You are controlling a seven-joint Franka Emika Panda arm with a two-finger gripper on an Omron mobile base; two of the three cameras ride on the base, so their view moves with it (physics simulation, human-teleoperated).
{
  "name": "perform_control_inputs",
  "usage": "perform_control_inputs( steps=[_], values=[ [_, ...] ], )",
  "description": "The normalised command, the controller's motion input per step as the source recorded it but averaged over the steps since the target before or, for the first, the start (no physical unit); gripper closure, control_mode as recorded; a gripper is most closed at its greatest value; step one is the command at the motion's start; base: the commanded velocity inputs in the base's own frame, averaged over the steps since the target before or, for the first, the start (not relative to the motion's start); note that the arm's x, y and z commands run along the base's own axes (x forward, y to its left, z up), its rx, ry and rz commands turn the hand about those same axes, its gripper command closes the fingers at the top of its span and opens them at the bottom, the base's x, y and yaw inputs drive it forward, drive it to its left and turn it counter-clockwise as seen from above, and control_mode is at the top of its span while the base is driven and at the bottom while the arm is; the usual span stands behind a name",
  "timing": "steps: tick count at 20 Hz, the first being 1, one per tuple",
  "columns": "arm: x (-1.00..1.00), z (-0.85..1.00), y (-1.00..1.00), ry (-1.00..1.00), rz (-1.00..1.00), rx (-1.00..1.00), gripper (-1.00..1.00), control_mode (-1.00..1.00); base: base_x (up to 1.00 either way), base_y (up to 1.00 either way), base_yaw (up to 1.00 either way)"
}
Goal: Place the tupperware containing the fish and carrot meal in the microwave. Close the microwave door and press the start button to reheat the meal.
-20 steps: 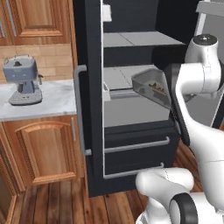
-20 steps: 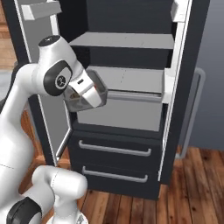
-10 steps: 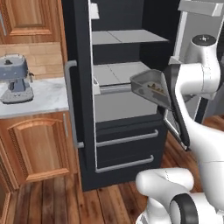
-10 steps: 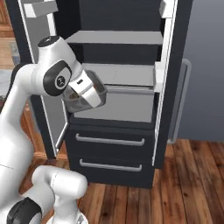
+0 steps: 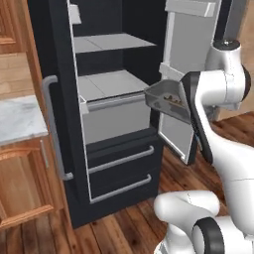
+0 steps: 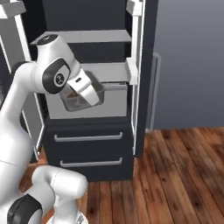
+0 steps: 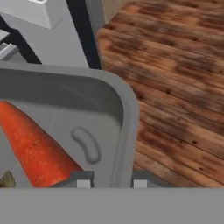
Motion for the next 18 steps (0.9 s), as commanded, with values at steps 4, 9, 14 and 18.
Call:
perform_control_inputs(
  steps=[4, 9, 14, 18],
  values=[
    [0.0, 0.0, 0.0, 0.0, 0.0, 0.0, 1.0, 1.0, -0.63, 0.0, -0.57],
    [0.0, 0.0, 0.0, 0.0, 0.0, 0.0, 1.0, 1.0, -0.39, 0.0, -0.8],
    [0.0, 0.0, 0.0, 0.0, 0.0, 0.0, 1.0, 1.0, -0.21, 0.0, -0.88],
    [0.0, 0.0, 0.0, 0.0, 0.0, 0.0, 1.0, 1.0, -0.1, 0.0, -0.9]
  ],
)
